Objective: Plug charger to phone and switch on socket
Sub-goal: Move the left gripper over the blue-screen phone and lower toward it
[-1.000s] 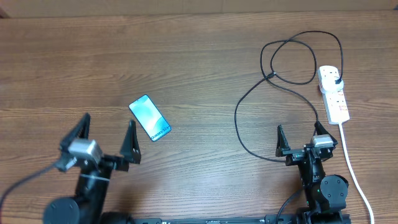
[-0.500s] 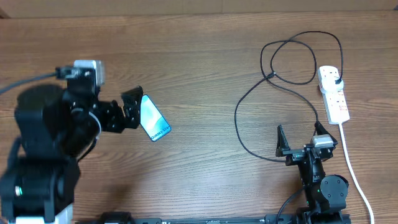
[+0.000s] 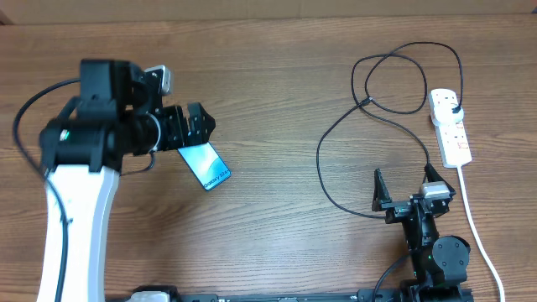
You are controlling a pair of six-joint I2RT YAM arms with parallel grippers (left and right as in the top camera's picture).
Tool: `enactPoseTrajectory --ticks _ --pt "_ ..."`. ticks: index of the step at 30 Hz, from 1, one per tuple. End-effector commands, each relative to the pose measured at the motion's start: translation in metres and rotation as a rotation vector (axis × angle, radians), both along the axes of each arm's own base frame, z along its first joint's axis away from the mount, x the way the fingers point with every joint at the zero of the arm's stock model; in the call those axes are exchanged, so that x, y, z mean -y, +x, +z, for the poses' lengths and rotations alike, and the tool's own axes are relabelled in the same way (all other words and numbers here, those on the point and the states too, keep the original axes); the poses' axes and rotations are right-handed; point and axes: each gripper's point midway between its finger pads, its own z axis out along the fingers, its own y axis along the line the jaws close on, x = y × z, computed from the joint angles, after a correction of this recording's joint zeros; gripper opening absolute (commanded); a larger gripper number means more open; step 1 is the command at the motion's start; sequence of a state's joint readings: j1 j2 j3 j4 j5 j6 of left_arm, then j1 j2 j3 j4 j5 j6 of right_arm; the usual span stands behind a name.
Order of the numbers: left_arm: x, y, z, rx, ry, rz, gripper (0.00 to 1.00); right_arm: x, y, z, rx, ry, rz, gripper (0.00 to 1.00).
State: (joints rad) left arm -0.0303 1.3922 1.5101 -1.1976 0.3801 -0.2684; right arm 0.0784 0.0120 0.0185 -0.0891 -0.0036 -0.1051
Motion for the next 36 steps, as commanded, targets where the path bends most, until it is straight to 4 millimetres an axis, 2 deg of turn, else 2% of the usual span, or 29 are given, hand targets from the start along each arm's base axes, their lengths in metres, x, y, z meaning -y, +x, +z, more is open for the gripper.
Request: enactPoseTrajectory --ticks 1,4,9,17,22,36 --pt "-0.023 0.014 -0.031 -0.155 0.051 0.255 1.0 -0.002 0.0 -0.002 0.005 -0.001 0.008 1.0" --pt "-0.033 0.015 -0.059 -0.264 0.127 0.367 1.0 -0.002 0.0 -0.002 0.005 -0.001 0.008 1.0" --pt "-0.02 0.021 -0.095 -0.366 0.195 0.379 1.0 -0.002 0.0 -0.002 0.004 -0.001 0.008 1.0" --pt "-0.003 0.026 -0.142 -0.488 0.249 0.434 1.0 -0.002 0.0 -0.002 0.005 -0.001 0.008 1.0" --pt "0.001 0.027 -0.152 -0.518 0.242 0.428 1.0 -0.002 0.0 -0.002 0.005 0.0 0.008 1.0" --pt "0.002 0.034 -0.152 -0.507 0.21 0.501 1.0 -0.002 0.0 -0.002 0.005 -0.001 0.008 1.0"
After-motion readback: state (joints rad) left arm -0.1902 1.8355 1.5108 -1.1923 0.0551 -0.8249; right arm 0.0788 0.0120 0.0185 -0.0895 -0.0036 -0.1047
